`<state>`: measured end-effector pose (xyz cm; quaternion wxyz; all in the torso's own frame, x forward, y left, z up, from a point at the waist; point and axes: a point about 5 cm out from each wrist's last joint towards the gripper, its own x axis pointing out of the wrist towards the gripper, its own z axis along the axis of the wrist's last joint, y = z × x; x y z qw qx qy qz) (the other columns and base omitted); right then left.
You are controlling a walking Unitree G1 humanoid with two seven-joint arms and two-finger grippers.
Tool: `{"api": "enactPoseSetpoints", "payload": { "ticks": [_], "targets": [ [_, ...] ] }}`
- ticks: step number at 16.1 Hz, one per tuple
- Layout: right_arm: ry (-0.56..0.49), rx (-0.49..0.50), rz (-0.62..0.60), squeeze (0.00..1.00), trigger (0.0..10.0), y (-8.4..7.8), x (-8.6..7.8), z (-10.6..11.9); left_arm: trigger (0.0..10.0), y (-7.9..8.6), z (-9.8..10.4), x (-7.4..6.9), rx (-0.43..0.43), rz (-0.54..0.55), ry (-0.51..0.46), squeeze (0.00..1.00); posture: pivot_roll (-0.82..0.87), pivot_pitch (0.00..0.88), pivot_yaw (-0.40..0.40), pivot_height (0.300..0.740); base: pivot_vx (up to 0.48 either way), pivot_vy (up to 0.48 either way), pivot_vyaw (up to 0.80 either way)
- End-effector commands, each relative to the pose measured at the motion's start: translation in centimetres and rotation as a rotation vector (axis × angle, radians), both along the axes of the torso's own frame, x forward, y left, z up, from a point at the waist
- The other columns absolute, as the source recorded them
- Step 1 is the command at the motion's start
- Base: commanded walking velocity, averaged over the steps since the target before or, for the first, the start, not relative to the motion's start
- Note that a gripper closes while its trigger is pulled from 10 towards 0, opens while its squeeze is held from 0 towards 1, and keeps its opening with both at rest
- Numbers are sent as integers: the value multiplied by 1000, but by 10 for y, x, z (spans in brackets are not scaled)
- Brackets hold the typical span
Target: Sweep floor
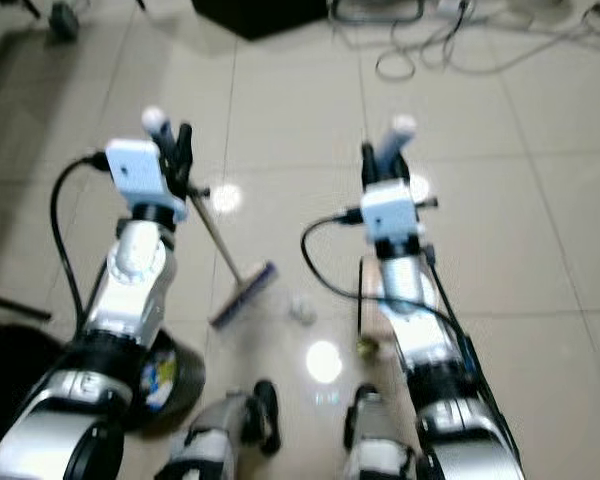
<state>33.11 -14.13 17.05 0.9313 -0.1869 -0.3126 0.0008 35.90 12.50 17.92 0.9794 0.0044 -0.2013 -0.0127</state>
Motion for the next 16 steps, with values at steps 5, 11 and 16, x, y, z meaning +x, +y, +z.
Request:
{"api": "enactPoseSetpoints", "payload": {
  "ticks": [5,11,16],
  "targets": [
    [-12,-24,85,0,10000,47,-8,-17,10000,0,-9,3,-17,67,-2,0,129,382,204,740,0,0,0],
    [18,-14,91,0,10000,72,-21,-36,10000,-19,-15,13,-87,110,71,0,110,405,209,740,0,0,0],
    [43,80,103,0,10000,85,-26,-39,10000,-43,-20,15,-376,127,181,0,84,395,203,740,0,0,0]
  ]
}}
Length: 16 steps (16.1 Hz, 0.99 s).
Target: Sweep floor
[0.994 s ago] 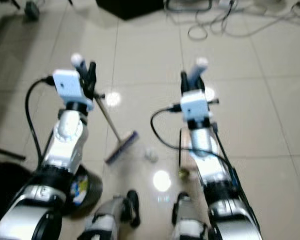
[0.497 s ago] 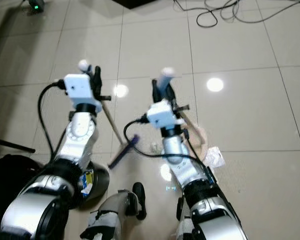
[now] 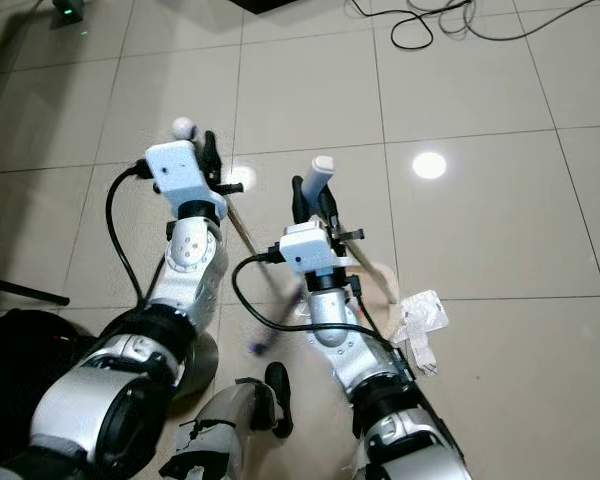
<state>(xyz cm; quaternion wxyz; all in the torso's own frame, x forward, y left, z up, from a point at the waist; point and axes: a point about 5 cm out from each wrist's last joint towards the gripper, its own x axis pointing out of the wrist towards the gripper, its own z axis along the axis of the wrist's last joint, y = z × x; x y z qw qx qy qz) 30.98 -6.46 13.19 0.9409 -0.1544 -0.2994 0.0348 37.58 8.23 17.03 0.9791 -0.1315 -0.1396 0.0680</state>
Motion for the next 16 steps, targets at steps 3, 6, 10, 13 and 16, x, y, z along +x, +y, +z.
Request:
{"api": "enactPoseSetpoints", "payload": {
  "ticks": [3,6,10,13,16],
  "targets": [
    [13,76,-10,0,10000,1,-3,0,10000,-18,-4,-3,-153,-103,15,0,76,375,199,740,0,0,0],
    [28,120,-75,0,10000,-19,6,3,10000,-10,8,-4,-230,-136,-48,0,51,348,187,740,0,0,0],
    [30,222,-138,0,10000,-34,16,13,10000,15,23,2,-213,-107,-93,0,-16,284,214,740,0,0,0],
    [25,291,-119,0,10000,-42,17,23,10000,18,39,8,-84,-180,-114,0,-37,260,197,740,0,0,0],
    [37,328,-98,0,10000,-48,19,29,10000,21,46,13,-9,-204,-116,0,-63,242,184,740,0,0,0]
  ]
}}
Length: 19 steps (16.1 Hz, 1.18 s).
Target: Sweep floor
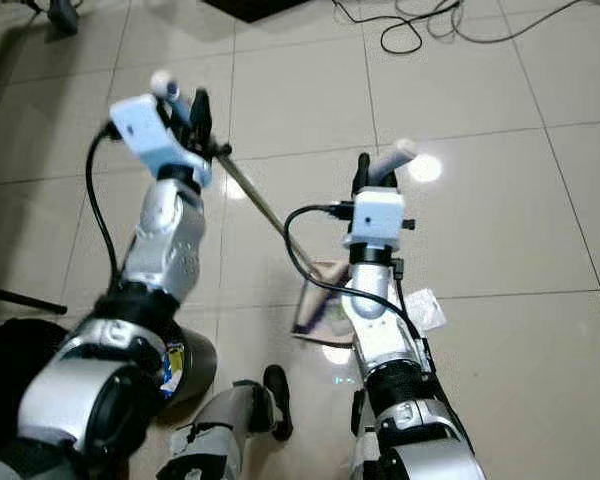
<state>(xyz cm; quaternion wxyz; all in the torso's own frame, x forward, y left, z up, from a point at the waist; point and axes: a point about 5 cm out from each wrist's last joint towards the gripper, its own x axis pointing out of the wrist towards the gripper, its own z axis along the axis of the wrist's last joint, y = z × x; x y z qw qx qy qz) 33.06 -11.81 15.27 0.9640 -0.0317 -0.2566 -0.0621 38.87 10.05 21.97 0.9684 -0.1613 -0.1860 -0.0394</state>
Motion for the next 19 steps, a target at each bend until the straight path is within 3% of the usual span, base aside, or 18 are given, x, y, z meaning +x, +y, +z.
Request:
{"api": "enactPoseSetpoints", "payload": {
  "ticks": [1,4,6,11,15,17,19],
  "targets": [
    [-48,42,30,0,10000,3,-3,12,10000,7,-1,1,21,5,7,0,-69,243,183,740,0,0,0],
    [-42,100,13,0,10000,-11,-4,19,10000,15,9,6,31,16,17,0,-75,187,173,740,0,0,0],
    [-21,105,30,0,10000,-17,-5,21,10000,14,22,12,112,-18,35,0,-76,162,172,740,0,0,0],
    [19,128,36,0,10000,-31,-15,25,10000,32,47,19,177,10,41,0,-80,121,165,740,0,0,0],
    [48,133,53,0,10000,-37,-21,42,10000,64,62,16,149,-16,-2,0,-75,90,155,740,0,0,0],
    [51,148,46,0,10000,-42,-24,49,10000,80,68,13,137,39,-25,0,-67,83,148,740,0,0,0],
    [80,175,25,0,10000,-49,-29,52,10000,94,62,9,200,57,-8,0,-66,67,138,740,0,0,0]
  ]
}}
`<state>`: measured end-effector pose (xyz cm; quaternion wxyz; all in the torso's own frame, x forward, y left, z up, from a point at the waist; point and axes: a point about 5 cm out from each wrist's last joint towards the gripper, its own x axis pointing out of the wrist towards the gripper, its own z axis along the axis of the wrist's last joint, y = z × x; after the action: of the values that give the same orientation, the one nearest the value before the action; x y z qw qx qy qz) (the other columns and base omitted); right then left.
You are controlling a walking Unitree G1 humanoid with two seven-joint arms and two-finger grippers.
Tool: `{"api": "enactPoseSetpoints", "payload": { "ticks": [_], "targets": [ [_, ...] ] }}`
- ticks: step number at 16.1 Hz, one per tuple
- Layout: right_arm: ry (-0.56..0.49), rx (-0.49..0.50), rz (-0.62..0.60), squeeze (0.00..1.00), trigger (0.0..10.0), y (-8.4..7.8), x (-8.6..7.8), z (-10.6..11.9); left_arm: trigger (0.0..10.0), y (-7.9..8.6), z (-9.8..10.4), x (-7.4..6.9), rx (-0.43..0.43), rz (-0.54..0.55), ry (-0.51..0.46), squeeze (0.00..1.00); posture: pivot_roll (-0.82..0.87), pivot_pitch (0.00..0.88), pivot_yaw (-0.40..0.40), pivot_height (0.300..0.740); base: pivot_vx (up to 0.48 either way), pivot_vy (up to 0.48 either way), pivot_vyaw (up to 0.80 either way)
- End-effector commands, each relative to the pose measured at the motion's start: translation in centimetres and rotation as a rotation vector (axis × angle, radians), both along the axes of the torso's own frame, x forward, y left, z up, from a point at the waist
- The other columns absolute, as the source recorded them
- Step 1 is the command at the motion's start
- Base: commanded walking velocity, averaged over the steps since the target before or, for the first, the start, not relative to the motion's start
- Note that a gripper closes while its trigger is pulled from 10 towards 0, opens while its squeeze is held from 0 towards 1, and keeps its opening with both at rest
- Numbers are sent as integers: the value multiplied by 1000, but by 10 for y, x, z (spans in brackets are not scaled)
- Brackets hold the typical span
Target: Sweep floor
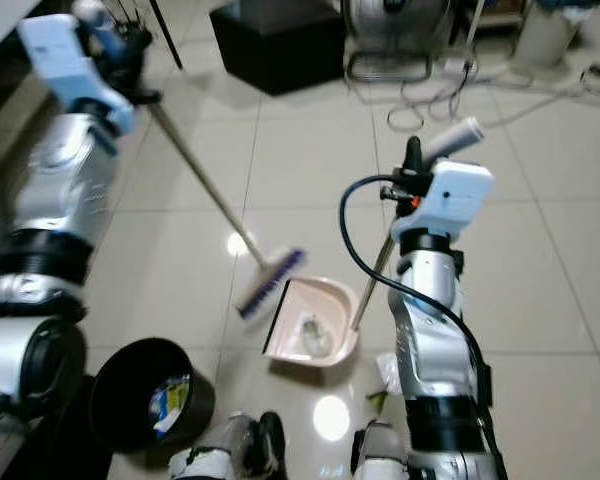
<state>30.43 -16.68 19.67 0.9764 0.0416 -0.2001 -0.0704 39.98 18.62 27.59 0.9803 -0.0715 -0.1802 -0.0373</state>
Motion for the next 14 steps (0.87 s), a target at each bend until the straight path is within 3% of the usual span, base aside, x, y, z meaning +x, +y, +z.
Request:
{"api": "enactPoseSetpoints", "payload": {
  "ticks": [1,3,5,6,9,11,14],
  "targets": [
    [-14,27,-2,0,10000,-3,-5,9,10000,11,-2,-5,60,18,1,0,-68,59,135,740,0,0,0],
    [11,9,-7,0,10000,-9,-12,14,10000,18,-24,-12,132,36,39,0,-73,50,129,740,0,0,0],
    [29,-4,-9,0,10000,-15,-18,17,10000,22,-44,-18,140,59,105,0,-86,28,124,740,0,0,0],
    [42,-26,-14,0,10000,-19,-21,20,10000,20,-60,-23,134,52,157,0,-85,23,123,740,0,0,0],
    [38,-57,-11,0,10000,-25,-26,36,10000,-1,-88,-44,51,-60,198,0,-102,8,109,740,0,0,0],
    [44,-76,-2,0,10000,-28,-25,44,10000,-10,-108,-57,41,-60,238,0,-103,3,96,740,0,0,0],
    [64,-120,-51,0,10000,-30,-23,45,10000,-9,-129,-71,120,-27,298,0,-99,4,89,740,0,0,0]
  ]
}}
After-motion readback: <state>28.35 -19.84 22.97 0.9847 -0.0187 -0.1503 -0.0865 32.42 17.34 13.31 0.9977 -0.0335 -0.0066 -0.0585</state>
